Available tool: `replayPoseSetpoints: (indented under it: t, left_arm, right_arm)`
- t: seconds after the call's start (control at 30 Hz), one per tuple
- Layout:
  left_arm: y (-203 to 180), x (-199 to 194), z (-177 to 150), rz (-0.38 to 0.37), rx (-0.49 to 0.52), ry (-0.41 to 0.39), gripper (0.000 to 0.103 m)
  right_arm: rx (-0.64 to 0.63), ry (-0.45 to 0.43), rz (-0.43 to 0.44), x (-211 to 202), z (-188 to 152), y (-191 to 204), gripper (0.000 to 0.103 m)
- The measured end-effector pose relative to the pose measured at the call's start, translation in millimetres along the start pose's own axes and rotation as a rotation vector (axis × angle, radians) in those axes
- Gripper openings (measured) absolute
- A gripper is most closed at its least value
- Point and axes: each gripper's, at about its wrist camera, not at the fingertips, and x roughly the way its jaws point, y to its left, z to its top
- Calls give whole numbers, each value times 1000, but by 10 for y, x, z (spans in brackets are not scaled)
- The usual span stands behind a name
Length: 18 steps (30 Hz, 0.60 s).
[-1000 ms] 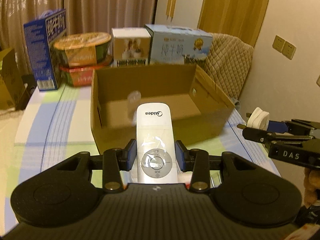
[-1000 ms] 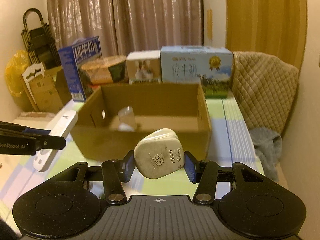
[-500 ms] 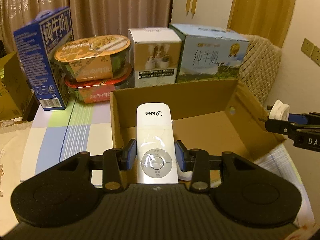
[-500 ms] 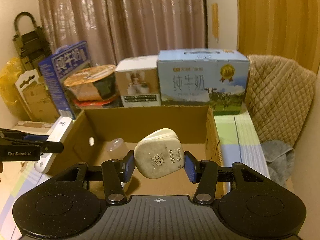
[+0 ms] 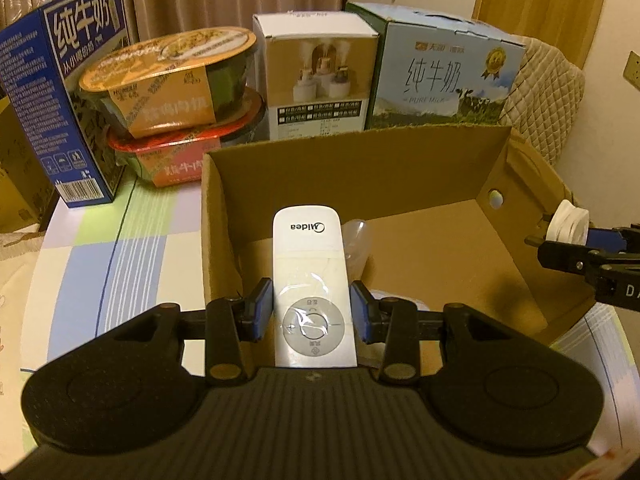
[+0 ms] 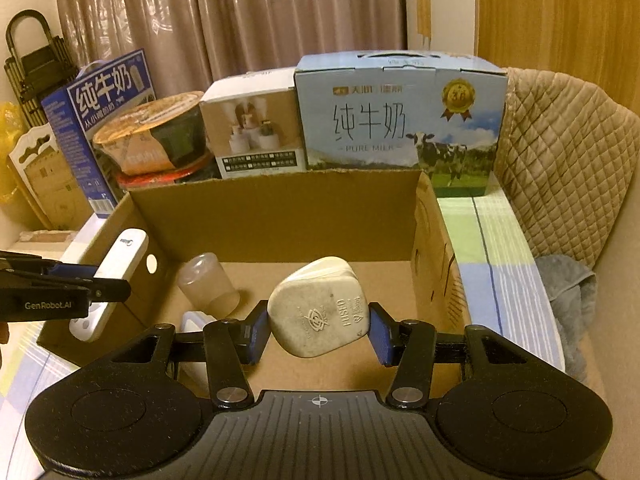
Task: Organize rigid objects
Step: 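Carry the remote and plug into the box and open both tools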
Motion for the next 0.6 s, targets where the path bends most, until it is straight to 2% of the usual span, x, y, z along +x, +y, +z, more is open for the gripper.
replayPoseSetpoints:
  t: [0.17, 0.3, 0.6]
  left_arm:
    - [1, 56, -16, 30, 8, -3, 36]
    - [-11, -39, 15, 23, 8, -28, 42]
    - [-39, -231, 46, -1, 14, -55, 43]
  right_arm:
    - [12, 12, 3, 54, -3, -32, 48]
    - [13, 14, 4, 57, 4, -39, 48]
    - [20, 18, 0, 59, 8, -41, 48]
